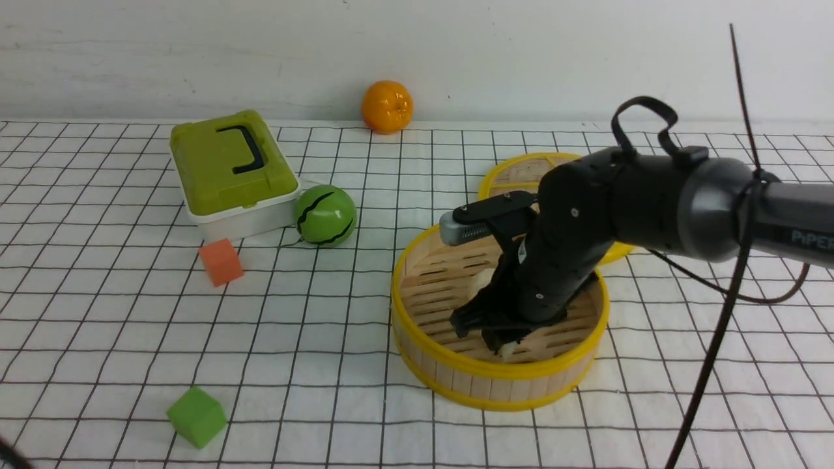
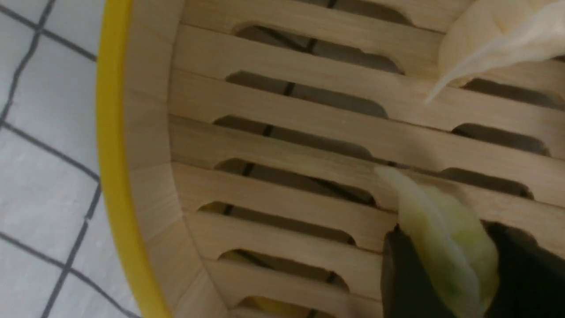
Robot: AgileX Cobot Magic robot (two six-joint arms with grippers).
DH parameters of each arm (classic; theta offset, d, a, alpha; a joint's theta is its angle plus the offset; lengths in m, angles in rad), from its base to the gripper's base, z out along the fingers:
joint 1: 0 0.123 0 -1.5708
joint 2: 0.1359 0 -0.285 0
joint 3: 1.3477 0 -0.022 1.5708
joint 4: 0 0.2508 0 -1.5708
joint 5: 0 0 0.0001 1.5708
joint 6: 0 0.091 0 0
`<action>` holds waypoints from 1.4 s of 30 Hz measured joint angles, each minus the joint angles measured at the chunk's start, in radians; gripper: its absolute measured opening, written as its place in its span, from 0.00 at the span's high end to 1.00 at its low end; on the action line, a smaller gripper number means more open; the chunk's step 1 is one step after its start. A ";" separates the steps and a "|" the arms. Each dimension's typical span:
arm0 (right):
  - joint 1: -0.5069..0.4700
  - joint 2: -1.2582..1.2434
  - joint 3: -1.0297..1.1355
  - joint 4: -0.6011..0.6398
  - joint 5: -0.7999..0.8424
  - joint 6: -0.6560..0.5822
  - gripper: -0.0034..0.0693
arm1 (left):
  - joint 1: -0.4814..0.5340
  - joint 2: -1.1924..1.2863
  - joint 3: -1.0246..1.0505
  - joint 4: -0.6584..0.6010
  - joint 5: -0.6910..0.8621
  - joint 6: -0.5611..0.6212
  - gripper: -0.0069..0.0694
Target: Put the dumplings into the steamer on the table with the white tablecloth.
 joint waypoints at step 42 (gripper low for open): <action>0.048 -1.192 0.669 0.028 -0.466 -0.121 0.98 | 0.000 -0.334 0.104 0.063 -0.120 -0.173 0.84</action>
